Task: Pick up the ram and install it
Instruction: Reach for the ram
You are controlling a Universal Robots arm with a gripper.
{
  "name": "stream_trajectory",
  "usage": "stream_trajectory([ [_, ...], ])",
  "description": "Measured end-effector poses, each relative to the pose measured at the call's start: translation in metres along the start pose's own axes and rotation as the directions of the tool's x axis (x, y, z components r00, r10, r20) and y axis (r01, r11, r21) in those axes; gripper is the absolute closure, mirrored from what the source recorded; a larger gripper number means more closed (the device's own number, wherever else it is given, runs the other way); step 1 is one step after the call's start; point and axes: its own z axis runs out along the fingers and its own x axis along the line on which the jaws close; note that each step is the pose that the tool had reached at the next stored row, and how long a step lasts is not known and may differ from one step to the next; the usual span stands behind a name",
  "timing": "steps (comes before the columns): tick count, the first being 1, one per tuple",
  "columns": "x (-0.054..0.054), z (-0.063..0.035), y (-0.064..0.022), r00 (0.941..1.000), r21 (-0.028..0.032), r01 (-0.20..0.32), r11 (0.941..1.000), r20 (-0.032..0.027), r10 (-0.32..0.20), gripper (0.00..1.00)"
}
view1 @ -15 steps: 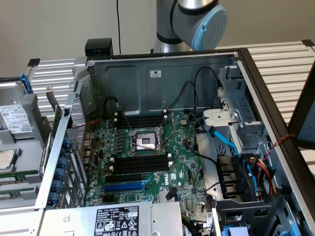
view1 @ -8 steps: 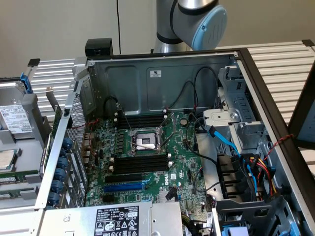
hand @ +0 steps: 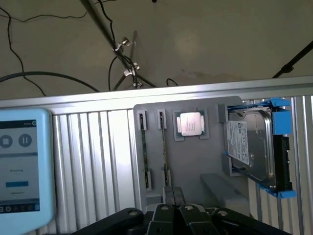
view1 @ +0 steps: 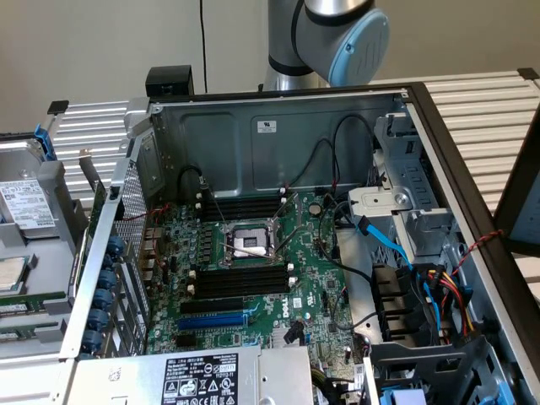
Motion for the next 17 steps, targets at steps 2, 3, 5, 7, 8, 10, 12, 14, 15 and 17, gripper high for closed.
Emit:
stream_trajectory([
  [2, 0.0, 0.0, 0.0, 1.0, -0.0001, 0.0, 1.0, 0.0, 0.0, 0.89],
  [3, 0.0, 0.0, 0.0, 1.0, -0.0001, 0.0, 1.0, 0.0, 0.0, 0.89],
  [5, 0.0, 0.0, 0.0, 1.0, -0.0001, 0.0, 1.0, 0.0, 0.0, 0.82],
  [7, 0.0, 0.0, 0.0, 1.0, -0.0001, 0.0, 1.0, 0.0, 0.0, 0.82],
  [8, 0.0, 0.0, 0.0, 1.0, -0.0002, 0.002, 1.0, 0.0, -0.002, 0.82],
  [10, 0.0, 0.0003, 0.0, 1.0, -0.0002, 0.009, 1.0, 0.0, -0.009, 0.82],
  [12, 0.0, 0.0006, 0.0, 0.9999, -0.0004, 0.014, 0.9999, -0.0001, -0.014, 0.8],
  [14, 0.0, 0.0012, 0.0, 0.9998, -0.0003, 0.019, 0.9998, 0.0, -0.019, 0.74],
  [15, 0.0, 0.0015, 0.0, 0.9998, -0.0002, 0.021, 0.9998, 0.0001, -0.021, 0.74],
  [17, 0.0, 0.0018, 0.0, 0.9997, -0.0003, 0.024, 0.9997, 0.0001, -0.024, 0.74],
])
